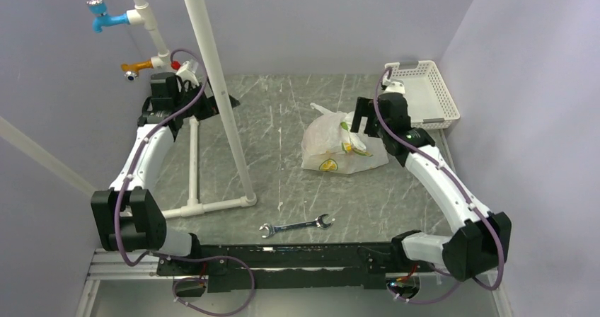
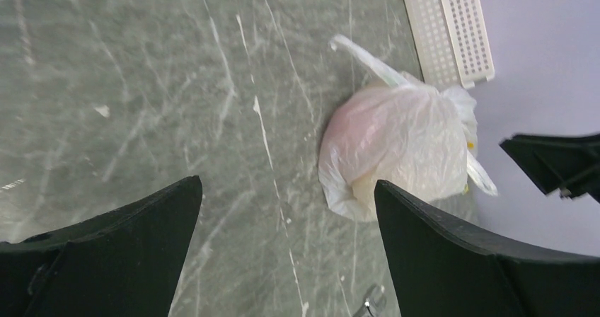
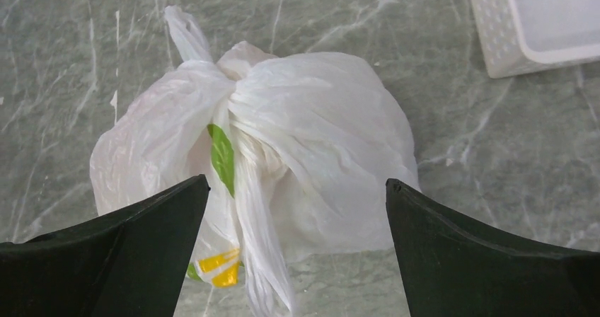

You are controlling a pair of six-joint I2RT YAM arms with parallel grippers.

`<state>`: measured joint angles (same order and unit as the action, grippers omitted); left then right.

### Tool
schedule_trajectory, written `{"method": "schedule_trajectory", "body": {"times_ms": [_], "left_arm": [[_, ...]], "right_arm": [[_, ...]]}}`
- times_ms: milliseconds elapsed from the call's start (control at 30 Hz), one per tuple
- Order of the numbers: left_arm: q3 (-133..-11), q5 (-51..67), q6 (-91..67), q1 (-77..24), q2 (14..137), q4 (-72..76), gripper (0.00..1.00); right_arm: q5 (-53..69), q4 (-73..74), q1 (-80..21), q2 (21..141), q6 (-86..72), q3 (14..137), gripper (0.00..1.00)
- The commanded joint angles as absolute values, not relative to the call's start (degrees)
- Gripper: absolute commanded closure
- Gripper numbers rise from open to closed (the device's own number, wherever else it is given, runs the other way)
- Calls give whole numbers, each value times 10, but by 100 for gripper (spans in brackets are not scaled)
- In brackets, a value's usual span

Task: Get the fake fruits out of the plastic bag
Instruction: Move the plastic bag to the center of the board.

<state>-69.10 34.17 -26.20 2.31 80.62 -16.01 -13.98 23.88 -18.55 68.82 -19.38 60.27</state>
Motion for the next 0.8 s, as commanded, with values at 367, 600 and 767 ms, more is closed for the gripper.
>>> {"method": "schedule_trajectory", "body": {"times_ms": [367, 600, 767], "left_arm": [[-713, 429, -229, -47, 844, -178, 0], [-721, 428, -216, -88, 870, -188, 1], [-734, 421, -205, -91, 883, -210, 1]], "right_arm": [[61, 160, -182, 828, -219, 689, 0], [81, 146, -232, 901, -213, 712, 14], [66, 127, -292, 911, -211, 706, 24]]}}
